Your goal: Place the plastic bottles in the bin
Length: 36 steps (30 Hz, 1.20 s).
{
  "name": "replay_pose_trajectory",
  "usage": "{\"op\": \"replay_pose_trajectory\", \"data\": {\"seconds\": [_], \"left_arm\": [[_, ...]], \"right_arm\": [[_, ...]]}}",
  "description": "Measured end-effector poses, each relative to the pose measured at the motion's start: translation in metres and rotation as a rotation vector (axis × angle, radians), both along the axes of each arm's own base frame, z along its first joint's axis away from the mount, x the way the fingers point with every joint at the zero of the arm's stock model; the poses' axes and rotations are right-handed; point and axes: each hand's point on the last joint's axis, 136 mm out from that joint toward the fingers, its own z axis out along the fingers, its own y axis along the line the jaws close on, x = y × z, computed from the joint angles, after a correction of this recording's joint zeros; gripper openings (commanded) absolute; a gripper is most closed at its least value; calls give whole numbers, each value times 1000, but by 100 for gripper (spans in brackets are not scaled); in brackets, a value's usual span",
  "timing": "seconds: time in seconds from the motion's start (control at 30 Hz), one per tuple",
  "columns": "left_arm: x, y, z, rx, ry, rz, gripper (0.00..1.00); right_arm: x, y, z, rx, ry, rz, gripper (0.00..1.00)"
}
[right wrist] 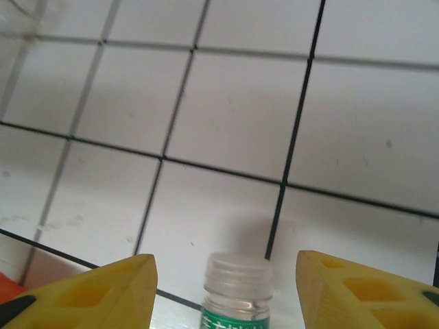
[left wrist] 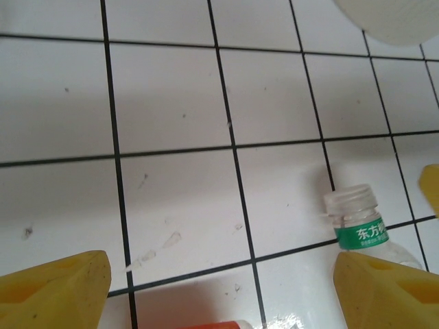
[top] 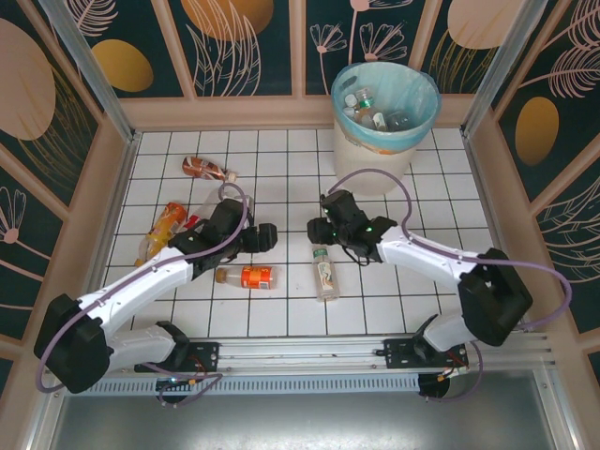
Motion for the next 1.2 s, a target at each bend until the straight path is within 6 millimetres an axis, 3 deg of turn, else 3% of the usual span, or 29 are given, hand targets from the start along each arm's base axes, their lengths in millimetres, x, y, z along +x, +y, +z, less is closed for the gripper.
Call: {"op": "replay_pose_trajectory", "data": {"seconds": [0.2,0.4,0.5,0.67,0.8,1.03,1.2], "left_arm": [[-1,-4,-9,-7,28,-6,85],[3,-6,-10,-9,19,-10,85],[4,-8,-6,-16,4,-14,85],[3,-6,3,-25,-30,-25,85],[-2,0,5,-27,-50,-21,85],[-2,1,0,-27,-57,-20,85],[1,-2,-9,-13,-38,-21,85]], "right_arm": [[-11,3,-40,-38,137,1,59],[-15,9,-59,-49,218,0,59],[-15,15,-69,-51,256,10,57],[-14,22,-88,-72,310,12,44],[-12,21,-88,-65,317,-8,35],[-11,19,-84,-64,304,-14,29],[-9,17,-67,-47,270,-20,27]]}}
